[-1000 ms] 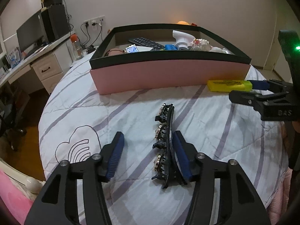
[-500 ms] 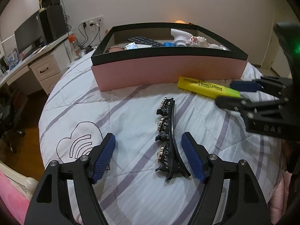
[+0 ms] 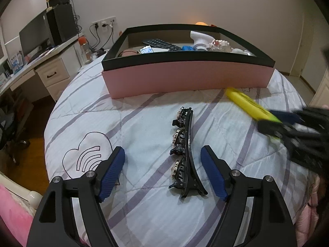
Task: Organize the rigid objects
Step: 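Grasp the black hair clip with the left tool while the right tool grasps the yellow highlighter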
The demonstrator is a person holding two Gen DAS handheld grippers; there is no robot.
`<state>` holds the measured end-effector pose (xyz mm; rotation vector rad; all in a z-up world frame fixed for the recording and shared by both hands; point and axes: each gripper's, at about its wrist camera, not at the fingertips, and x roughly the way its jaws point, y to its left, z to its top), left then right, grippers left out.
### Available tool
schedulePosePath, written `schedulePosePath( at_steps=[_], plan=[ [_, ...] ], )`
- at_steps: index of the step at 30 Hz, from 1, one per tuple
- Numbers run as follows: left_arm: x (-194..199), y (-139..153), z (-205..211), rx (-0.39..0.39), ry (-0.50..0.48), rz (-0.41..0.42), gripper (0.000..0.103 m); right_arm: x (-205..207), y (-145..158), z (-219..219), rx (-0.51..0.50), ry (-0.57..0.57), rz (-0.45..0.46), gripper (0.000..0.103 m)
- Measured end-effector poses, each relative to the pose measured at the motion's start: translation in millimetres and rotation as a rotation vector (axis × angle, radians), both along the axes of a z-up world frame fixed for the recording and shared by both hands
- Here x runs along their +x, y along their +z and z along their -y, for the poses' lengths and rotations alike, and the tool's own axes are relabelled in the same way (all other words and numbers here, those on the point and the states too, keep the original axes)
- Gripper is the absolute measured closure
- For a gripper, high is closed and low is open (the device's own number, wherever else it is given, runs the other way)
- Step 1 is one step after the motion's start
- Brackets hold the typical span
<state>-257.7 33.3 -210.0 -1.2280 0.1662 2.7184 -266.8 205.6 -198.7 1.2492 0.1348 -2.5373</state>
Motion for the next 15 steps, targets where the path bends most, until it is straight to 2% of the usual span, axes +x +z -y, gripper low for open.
schedulePosePath(
  at_steps=[2,4,7,11,14,15],
  plan=[
    [0,0,0,0.002,0.004,-0.003,0.025,20,2,-1,0.037,-0.021,-0.008,0.075],
    [-1,-1,-2,-0.003,0.007,-0.011,0.025,26,2,-1,0.026,-0.015,-0.022,0.074],
    [0,1,-7,-0.029,0.003,-0.019,0.026,15,0,-6,0.007,-0.025,-0.028,0.074],
    [-5,-1,-9,-0.011,-0.012,-0.028,0.029,-2,-1,-5,-0.015,-0.035,-0.024,0.072],
    [-4,-1,-11,0.003,-0.037,-0.048,0.041,-6,-5,-2,-0.017,-0.036,-0.036,0.072],
    [-3,-1,-12,0.006,-0.05,-0.053,0.05,-5,-5,-1,-0.012,-0.037,-0.041,0.072]
  ],
)
